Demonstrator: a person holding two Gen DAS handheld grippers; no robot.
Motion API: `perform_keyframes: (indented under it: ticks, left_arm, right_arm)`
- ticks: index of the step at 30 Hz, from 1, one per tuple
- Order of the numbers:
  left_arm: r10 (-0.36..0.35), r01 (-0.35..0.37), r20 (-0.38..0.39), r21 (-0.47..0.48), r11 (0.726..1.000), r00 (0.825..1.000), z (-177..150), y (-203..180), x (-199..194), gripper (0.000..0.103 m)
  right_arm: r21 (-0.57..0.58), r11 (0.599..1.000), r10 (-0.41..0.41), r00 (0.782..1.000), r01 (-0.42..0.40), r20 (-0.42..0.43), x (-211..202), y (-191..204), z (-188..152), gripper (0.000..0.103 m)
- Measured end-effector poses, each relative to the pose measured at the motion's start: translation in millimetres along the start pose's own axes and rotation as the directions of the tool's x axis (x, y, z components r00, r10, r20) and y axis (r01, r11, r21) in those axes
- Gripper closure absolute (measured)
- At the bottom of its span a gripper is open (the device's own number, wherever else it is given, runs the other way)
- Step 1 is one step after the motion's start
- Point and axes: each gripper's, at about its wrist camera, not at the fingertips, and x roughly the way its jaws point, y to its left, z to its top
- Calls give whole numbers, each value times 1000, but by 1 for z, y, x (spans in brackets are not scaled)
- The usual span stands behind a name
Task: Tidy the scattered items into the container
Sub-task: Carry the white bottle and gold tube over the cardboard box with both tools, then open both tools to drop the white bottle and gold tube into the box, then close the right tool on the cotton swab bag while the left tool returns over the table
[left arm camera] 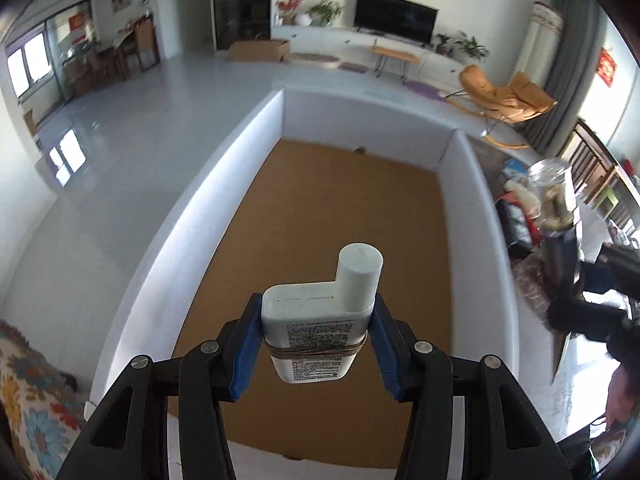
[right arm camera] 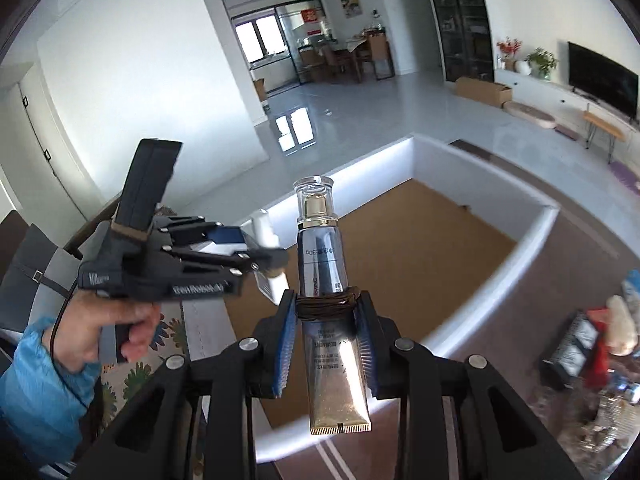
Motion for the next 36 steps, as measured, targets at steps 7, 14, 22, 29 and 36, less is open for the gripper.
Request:
perform_keyframes:
  ticks: [7, 14, 22, 29, 36]
  left_arm:
    - [67, -69, -90, -24, 997, 994, -14, 13, 32, 27]
    - [79, -80, -38, -21, 997, 996, -13, 5, 24, 17]
    - [-5, -2, 70, 105, 994, 998, -20, -73, -18, 17]
    - [-211, 177, 98, 278, 944, 973, -48, -193, -51, 12]
    - [-297, 278, 5, 341, 898, 955, -91, -305, 3, 9]
  right_arm:
    - [86, 996, -3, 993, 14, -122, 82, 15, -20, 38]
    - [128, 991, -25, 999, 31, -49, 60, 7, -28, 35]
    - [222, 958, -199, 978, 183, 55, -25, -46, -118, 34]
    - [421, 785, -500, 866, 454, 0, -117, -125, -244, 34]
    - [673, 584, -564, 823, 455, -67, -209, -205, -337, 34]
